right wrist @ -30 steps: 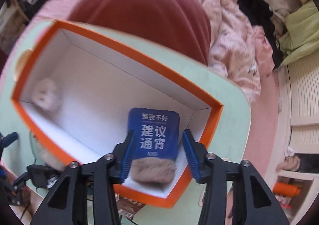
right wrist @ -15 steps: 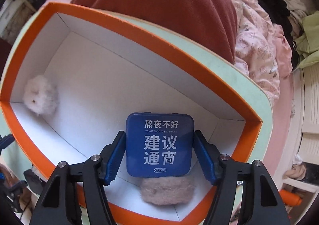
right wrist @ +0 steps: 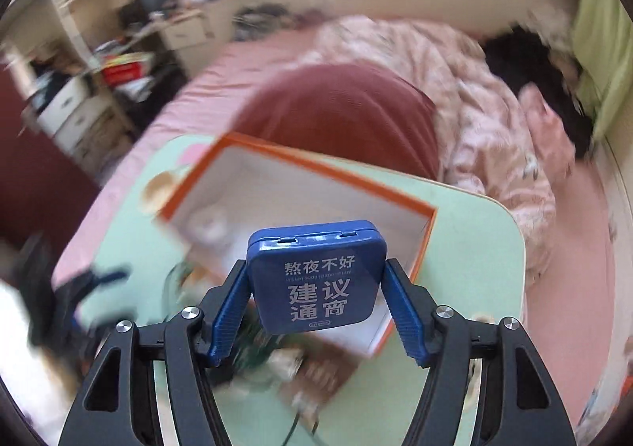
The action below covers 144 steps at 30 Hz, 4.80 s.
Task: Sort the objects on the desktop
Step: 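Carry the blue square box out and place it on the table, then reach the left tool into the box and grasp the brown fluffy ball, then lift the brown fluffy ball out and set it beside the box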
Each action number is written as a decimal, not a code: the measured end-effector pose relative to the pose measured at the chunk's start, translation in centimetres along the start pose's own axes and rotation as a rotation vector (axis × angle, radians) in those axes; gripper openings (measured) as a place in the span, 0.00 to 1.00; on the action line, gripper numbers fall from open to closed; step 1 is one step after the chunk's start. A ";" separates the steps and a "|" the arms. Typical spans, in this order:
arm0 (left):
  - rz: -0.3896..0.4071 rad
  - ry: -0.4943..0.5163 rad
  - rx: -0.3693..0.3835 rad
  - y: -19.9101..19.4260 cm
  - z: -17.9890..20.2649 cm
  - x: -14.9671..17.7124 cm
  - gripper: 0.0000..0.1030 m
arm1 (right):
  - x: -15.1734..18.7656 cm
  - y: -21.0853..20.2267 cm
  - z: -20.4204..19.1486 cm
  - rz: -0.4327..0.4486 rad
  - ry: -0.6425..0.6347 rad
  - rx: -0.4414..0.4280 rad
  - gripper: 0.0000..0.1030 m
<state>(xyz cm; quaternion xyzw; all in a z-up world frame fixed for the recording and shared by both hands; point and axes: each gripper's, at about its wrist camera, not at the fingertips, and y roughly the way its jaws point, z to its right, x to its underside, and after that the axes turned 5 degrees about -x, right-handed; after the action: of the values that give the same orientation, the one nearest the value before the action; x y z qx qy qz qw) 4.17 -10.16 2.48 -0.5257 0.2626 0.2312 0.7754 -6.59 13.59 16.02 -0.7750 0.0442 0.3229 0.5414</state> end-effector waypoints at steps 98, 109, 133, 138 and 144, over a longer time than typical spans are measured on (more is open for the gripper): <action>-0.518 0.173 -0.010 21.2 17.8 -13.7 0.41 | 18.6 5.9 -3.6 0.341 -0.035 0.163 1.00; -0.365 0.131 0.097 16.3 15.5 -15.3 0.33 | 18.5 5.8 -4.1 0.343 -0.036 0.158 1.00; 0.054 0.218 -0.027 -1.6 7.0 -3.6 0.82 | 18.5 5.8 -4.3 0.343 -0.035 0.159 1.00; -0.019 0.245 -0.100 -0.4 4.6 1.3 0.82 | 18.4 5.8 -4.5 0.339 -0.034 0.166 1.00; -0.006 0.313 -0.197 3.1 7.4 2.4 0.84 | 18.3 5.9 -4.4 0.338 -0.037 0.172 1.00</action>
<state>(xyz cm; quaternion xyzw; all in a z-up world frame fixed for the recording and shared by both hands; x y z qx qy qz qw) 5.24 -1.93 1.00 -0.6294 0.3547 0.1690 0.6704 7.36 12.51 2.13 -0.7013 0.1913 0.4186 0.5444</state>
